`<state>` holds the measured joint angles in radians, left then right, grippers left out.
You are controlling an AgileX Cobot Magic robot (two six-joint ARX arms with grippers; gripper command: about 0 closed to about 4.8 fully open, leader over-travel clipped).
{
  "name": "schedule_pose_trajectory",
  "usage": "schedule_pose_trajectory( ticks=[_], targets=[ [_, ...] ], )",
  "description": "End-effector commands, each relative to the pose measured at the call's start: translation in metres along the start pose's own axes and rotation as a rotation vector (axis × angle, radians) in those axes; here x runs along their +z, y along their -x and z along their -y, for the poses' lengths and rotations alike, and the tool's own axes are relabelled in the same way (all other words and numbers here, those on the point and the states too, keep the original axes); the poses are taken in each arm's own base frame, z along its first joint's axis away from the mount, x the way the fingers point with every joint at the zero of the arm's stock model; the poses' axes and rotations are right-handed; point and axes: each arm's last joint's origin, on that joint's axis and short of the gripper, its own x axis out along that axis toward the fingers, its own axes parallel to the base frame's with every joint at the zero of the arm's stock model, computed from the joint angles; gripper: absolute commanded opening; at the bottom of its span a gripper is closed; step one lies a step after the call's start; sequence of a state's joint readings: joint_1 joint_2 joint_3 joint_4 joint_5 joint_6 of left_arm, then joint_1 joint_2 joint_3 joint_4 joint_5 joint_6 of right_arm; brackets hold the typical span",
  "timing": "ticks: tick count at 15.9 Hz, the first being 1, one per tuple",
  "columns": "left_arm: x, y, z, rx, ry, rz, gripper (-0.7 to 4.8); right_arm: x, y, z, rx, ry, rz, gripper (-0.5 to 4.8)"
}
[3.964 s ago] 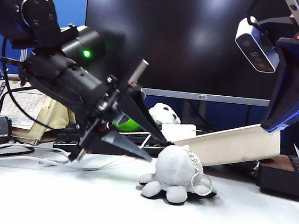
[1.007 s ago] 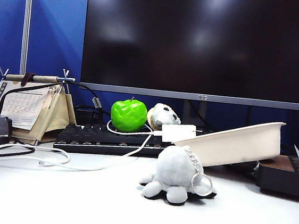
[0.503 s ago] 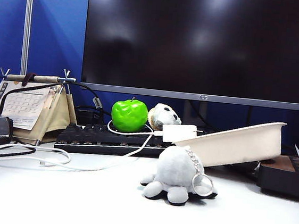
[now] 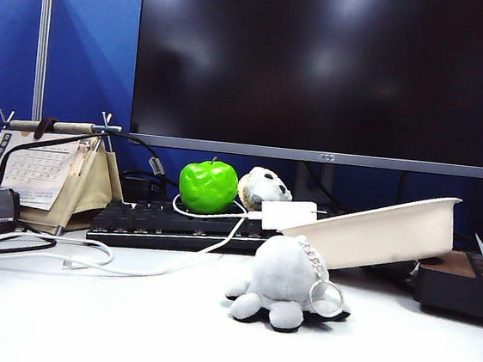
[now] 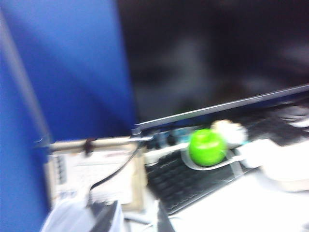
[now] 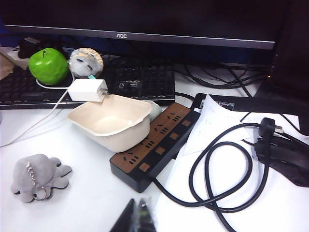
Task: Place the tilting octopus upright.
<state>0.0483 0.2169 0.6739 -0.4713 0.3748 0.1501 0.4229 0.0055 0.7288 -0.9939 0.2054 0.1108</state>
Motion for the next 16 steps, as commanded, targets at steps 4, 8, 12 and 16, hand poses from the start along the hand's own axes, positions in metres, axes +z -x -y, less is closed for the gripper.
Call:
schedule_pose_trajectory(
  ticks=[4,8,12,16],
  targets=[
    [-0.081,-0.039,-0.005,0.037,0.016,-0.070,0.97,0.002,0.001,0.000,0.002,0.000,0.017,-0.01],
    [-0.128,-0.037,0.004,0.011,0.037,-0.120,0.97,0.002,0.001,0.000,0.002,0.000,0.017,-0.01],
    [-0.128,-0.033,0.004,0.059,0.004,-0.070,0.97,0.002,0.001,0.000,0.002,0.000,0.017,-0.01],
    [-0.130,-0.033,0.002,0.148,0.000,-0.084,0.97,0.002,0.001,0.000,0.002,0.000,0.017,-0.01]
  ],
)
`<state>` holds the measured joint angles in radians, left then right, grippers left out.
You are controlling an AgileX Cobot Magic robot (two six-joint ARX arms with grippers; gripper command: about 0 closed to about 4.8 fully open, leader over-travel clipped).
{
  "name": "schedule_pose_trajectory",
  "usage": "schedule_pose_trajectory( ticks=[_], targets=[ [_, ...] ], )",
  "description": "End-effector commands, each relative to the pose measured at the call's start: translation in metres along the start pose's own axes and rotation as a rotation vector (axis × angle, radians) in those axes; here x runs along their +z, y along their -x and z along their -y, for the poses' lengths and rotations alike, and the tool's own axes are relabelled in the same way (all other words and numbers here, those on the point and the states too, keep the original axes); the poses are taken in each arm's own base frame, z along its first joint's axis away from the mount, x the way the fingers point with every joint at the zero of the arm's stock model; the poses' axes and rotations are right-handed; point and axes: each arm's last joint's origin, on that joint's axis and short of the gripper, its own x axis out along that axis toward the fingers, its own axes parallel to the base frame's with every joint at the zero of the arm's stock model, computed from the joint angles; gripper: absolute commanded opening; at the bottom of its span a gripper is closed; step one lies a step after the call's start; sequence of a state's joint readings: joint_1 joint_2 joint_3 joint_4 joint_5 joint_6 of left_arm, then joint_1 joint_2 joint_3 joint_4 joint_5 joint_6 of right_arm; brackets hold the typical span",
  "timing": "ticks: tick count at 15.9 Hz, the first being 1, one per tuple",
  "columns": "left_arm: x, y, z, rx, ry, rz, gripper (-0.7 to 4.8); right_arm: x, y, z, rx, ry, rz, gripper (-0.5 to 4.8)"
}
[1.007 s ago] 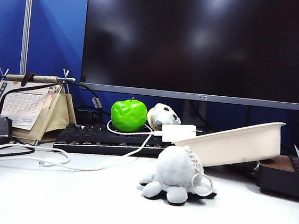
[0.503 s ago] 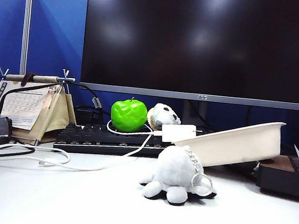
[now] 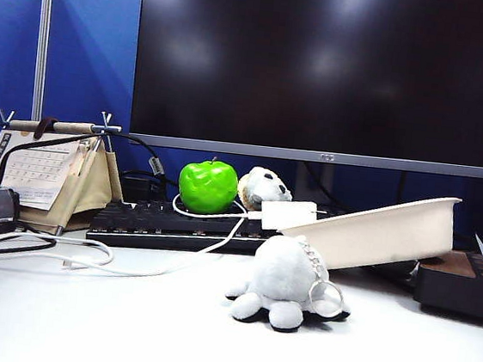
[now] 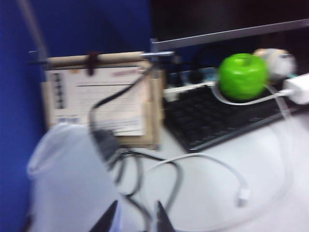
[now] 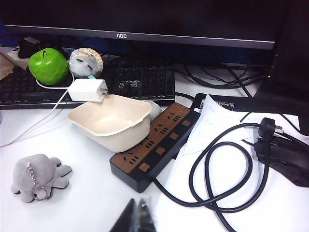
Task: Place the tilting octopus upright.
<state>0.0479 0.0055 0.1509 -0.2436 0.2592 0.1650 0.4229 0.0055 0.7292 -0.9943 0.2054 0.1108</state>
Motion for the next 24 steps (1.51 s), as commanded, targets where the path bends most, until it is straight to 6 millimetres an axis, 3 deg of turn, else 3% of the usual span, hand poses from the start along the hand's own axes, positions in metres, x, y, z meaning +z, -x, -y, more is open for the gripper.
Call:
schedule_pose_trajectory(
  ticks=[1,12,24],
  targets=[
    [-0.001,-0.001,-0.002,0.058,-0.009,0.014,0.97,0.002,0.001,0.000,0.003,0.000,0.017,-0.01],
    [-0.021,-0.010,-0.001,0.059,-0.004,0.011,0.97,0.002,0.001,0.000,0.002,0.000,0.017,-0.01],
    [-0.022,-0.010,-0.001,0.056,-0.004,0.010,0.97,0.002,0.001,0.000,0.003,0.000,0.017,-0.01]
  ],
)
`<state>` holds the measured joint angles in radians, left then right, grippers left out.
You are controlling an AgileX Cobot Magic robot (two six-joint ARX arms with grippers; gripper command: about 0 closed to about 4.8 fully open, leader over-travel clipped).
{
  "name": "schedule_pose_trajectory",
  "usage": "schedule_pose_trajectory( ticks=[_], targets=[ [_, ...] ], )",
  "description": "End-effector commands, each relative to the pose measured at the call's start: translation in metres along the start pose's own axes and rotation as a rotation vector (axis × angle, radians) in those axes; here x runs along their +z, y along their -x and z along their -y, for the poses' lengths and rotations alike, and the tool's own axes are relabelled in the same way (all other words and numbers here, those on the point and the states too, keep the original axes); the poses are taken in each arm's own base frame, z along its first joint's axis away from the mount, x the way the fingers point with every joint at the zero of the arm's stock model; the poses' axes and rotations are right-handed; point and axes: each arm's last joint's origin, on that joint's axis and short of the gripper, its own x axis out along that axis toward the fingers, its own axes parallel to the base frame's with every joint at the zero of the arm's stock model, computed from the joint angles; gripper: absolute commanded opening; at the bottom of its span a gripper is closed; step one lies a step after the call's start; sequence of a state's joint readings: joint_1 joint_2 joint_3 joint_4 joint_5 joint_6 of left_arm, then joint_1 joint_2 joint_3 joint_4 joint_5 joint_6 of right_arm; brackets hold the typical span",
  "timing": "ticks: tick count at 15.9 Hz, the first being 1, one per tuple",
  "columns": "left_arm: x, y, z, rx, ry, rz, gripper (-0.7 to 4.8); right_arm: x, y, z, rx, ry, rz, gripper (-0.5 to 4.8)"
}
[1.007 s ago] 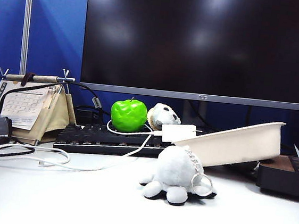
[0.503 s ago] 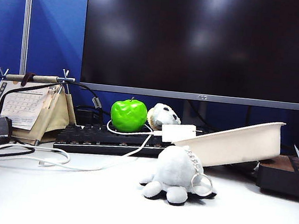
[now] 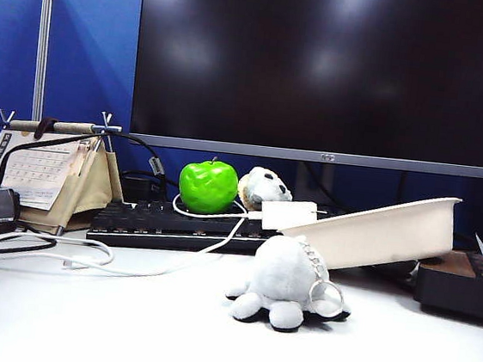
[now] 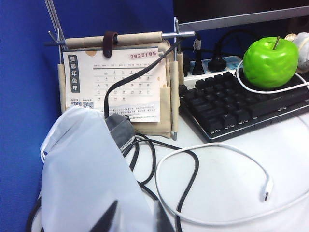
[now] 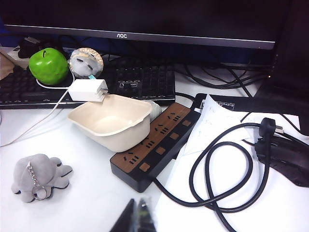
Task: Place the tilting octopus upright.
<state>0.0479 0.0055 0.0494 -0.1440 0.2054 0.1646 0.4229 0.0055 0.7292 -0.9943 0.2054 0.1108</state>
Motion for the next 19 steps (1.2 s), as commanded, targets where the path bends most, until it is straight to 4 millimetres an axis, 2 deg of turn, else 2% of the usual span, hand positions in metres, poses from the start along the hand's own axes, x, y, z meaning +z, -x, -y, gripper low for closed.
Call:
schedule_pose_trajectory(
  ticks=[1,15,19],
  targets=[
    [0.0023,0.0003,-0.0003,0.003,-0.004,0.021,0.97,0.0016,0.0013,0.0001,0.003,0.000,0.017,-0.01],
    [0.0023,0.0003,-0.0003,0.003,-0.004,0.021,0.97,0.0016,0.0012,0.0001,-0.003,-0.001,0.018,-0.01],
    [0.0023,0.0003,-0.0003,0.003,-0.004,0.021,0.97,0.0014,0.0021,-0.0008,-0.126,-0.034,0.025,-0.01]
  ],
)
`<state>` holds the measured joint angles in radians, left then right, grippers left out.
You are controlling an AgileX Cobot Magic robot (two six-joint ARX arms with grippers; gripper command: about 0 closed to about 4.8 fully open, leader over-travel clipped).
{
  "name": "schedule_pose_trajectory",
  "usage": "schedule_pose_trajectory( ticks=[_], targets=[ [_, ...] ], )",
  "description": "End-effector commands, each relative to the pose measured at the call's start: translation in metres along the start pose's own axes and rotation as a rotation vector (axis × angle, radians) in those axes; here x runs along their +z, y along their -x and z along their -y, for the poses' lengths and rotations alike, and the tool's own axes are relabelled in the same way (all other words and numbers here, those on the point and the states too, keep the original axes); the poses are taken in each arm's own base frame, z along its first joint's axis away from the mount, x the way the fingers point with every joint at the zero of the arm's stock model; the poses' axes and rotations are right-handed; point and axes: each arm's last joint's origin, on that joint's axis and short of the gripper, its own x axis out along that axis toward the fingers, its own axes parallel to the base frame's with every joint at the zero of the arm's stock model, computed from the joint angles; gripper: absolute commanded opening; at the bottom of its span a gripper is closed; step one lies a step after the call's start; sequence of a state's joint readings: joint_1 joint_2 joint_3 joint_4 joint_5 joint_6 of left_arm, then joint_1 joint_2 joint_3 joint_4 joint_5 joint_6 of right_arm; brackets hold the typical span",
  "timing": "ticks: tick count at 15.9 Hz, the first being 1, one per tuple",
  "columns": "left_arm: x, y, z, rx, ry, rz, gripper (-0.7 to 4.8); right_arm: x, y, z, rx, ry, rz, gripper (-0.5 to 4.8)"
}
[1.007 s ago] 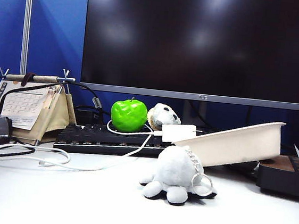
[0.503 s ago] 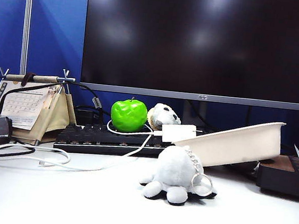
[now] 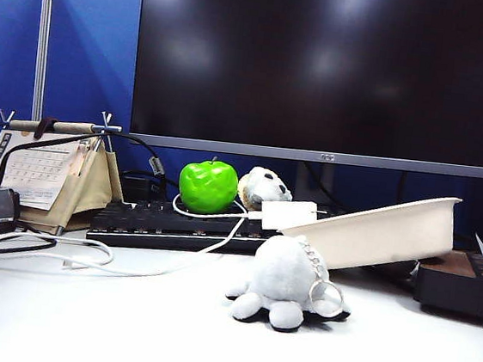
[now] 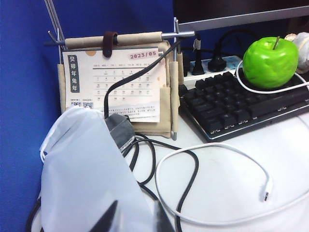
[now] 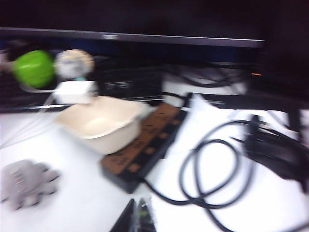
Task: Place the tilting octopus upright.
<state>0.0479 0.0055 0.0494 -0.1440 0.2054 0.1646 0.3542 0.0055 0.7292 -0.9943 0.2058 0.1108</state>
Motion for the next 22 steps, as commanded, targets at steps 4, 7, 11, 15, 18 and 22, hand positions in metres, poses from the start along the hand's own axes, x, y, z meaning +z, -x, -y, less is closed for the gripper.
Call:
schedule_pose_trajectory(
  ticks=[4,7,11,15,18,22],
  targets=[
    [0.002,0.000,0.000,0.003,-0.004,0.021,0.97,0.001,0.003,-0.002,-0.245,-0.065,0.031,-0.01],
    [0.002,0.000,0.000,0.003,-0.004,0.021,0.97,0.001,0.003,-0.003,-0.306,-0.082,0.038,-0.01],
    [0.002,0.000,0.000,0.003,-0.004,0.021,0.97,0.003,0.003,-0.004,-0.250,-0.086,0.056,-0.01],
    [0.002,0.000,0.000,0.003,-0.004,0.021,0.97,0.028,0.005,-0.006,-0.185,-0.085,0.325,-0.01],
    [0.002,0.000,0.000,0.003,-0.004,0.021,0.97,0.047,-0.003,-0.006,-0.156,-0.085,0.651,-0.01],
    [0.002,0.000,0.000,0.003,-0.004,0.021,0.97,0.016,-0.051,-0.002,-0.103,-0.067,0.608,-0.01]
  ],
)
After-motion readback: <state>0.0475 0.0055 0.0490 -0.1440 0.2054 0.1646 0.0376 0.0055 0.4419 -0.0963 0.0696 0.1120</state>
